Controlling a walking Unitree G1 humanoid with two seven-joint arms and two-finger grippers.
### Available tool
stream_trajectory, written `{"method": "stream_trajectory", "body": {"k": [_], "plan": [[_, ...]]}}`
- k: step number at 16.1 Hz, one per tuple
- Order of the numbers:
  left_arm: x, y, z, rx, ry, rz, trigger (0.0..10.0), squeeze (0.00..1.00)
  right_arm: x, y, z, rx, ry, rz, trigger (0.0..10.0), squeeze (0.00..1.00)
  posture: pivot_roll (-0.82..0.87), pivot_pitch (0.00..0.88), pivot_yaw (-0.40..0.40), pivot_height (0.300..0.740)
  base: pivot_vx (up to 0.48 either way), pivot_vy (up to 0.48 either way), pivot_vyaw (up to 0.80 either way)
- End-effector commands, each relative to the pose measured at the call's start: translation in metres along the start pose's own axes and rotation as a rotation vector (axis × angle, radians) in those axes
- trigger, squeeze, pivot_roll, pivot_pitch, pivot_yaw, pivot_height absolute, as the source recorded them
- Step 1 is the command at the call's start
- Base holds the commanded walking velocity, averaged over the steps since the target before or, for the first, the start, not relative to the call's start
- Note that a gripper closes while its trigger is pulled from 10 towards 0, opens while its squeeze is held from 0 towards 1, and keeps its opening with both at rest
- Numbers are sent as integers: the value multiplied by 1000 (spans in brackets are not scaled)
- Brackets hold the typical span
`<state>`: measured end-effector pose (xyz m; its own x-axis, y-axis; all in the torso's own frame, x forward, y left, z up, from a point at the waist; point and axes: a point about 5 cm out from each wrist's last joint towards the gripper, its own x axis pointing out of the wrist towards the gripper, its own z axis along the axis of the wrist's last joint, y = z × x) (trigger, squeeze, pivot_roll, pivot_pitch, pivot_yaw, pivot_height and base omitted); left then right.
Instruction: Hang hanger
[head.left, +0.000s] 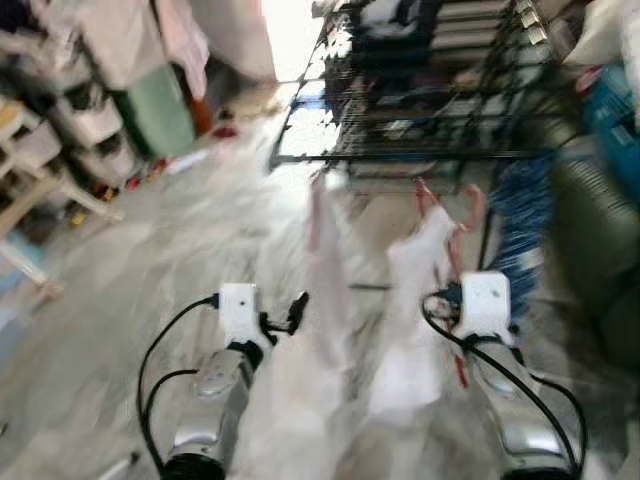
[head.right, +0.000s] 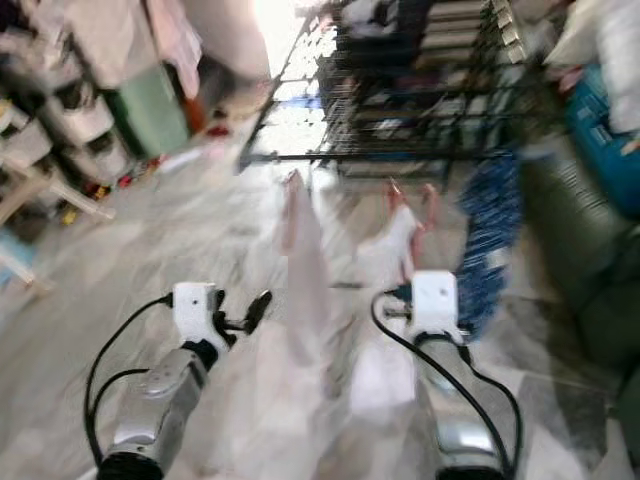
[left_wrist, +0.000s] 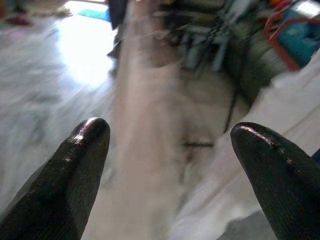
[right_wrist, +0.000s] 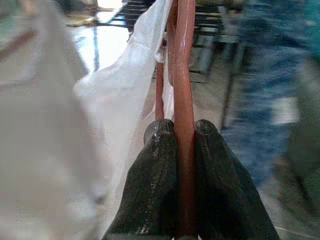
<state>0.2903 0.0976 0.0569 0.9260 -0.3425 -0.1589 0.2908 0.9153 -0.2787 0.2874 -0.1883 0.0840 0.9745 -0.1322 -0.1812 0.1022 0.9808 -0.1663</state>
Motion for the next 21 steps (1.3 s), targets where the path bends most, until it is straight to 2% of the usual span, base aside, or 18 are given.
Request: {"method": "stream_trajectory", "body": {"k": [1, 6, 8, 13, 15, 19, 21], "plan": [[-1, 0, -2, 9, 13, -3, 10000, 0, 3, -2, 9, 10, -38, -9, 10000, 0, -210, 20, 103, 740, 352, 0, 0], [-1, 0, -3, 8, 16, -3, 10000, 0, 5, -3, 11, -3, -45, -5, 10000, 0, -209, 23, 103, 740, 341, 0, 0], [-2, 1, -3, 8, 21, 6, 10000, 0, 4, 0, 10, -27, -41, 17, 10000, 0, -209, 23, 103, 740, 0, 0, 0], [-3, 6, -5, 31, 37, 56, 10000, 0, 5, 14, 10, -47, -25, 133, 10000, 0, -206, 30, 110, 740, 0, 0, 171], [-3, 8, -3, 31, 30, 69, 10000, 0, 7, 20, 18, -54, -54, 164, 10000, 0, -200, 36, 112, 740, 0, 0, 0], [-6, 8, -4, 32, 36, 57, 10000, 0, 6, 29, 19, -58, -64, 170, 10000, 0, -189, 41, 119, 740, 0, 0, 0], [-8, 1, -7, -4, 58, -32, 10000, 0, 14, 25, 24, -11, -38, 119, 10000, 0, -185, 45, 125, 740, 0, 0, 0]]}}
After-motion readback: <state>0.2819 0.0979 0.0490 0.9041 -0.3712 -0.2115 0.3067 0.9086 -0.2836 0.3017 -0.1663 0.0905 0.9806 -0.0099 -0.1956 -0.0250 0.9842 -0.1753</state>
